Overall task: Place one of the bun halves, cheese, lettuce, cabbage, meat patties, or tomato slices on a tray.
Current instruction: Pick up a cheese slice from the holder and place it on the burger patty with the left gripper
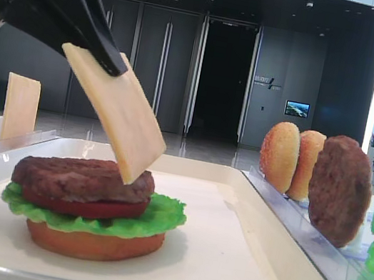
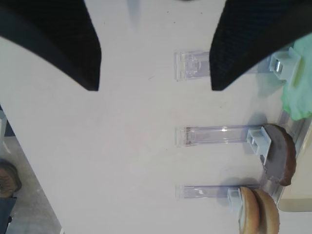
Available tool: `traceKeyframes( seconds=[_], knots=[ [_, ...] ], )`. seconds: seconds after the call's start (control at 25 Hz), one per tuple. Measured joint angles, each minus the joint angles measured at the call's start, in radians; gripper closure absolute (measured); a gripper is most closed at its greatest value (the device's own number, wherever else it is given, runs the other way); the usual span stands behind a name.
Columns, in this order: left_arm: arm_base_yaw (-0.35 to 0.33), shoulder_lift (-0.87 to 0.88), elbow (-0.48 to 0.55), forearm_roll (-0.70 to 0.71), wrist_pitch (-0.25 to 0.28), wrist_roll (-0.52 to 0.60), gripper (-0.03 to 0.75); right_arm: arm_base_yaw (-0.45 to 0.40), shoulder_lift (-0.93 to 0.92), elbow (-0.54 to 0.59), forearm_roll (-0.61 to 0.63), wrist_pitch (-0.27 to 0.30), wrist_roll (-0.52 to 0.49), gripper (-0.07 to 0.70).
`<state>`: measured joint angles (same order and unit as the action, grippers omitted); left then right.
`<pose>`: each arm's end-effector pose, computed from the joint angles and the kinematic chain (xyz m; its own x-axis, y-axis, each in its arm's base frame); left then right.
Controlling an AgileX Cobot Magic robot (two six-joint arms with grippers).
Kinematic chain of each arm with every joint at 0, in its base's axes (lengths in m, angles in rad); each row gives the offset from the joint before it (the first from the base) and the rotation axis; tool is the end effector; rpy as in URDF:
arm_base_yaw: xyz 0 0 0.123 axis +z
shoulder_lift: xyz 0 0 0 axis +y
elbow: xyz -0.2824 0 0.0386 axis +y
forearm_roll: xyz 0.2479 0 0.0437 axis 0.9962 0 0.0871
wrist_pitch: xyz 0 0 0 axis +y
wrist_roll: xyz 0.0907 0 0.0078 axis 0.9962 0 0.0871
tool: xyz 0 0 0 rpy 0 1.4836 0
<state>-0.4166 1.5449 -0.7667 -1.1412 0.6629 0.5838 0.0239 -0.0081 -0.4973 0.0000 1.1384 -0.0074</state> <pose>0.2343 -0.1595 0.1997 -0.9626 0.0232 -0.2700 0.2029 0.7222 -0.6613 -0.0092 -0.0002 0.2702 -0.5188 -0.0198 -0.8547 -0.0277 0.9996 -0.0063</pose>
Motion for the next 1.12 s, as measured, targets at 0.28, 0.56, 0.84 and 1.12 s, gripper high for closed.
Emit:
traceKeyframes(
  seconds=[0.28, 0.56, 0.84, 1.12],
  knots=[
    [0.0, 0.018, 0.0, 0.028, -0.005, -0.031, 0.694, 0.001, 0.0, 0.0, 0.0, 0.0, 0.0, 0.15],
    [0.0, 0.018, 0.0, 0.027, -0.011, -0.031, 0.694, 0.001, 0.0, 0.0, 0.0, 0.0, 0.0, 0.15],
    [0.0, 0.018, 0.0, 0.027, -0.01, -0.031, 0.693, 0.001, 0.0, 0.0, 0.0, 0.0, 0.0, 0.15],
    [0.0, 0.018, 0.0, 0.03, -0.002, -0.032, 0.584, 0.001, 0.0, 0.0, 0.0, 0.0, 0.0, 0.15]
  ],
)
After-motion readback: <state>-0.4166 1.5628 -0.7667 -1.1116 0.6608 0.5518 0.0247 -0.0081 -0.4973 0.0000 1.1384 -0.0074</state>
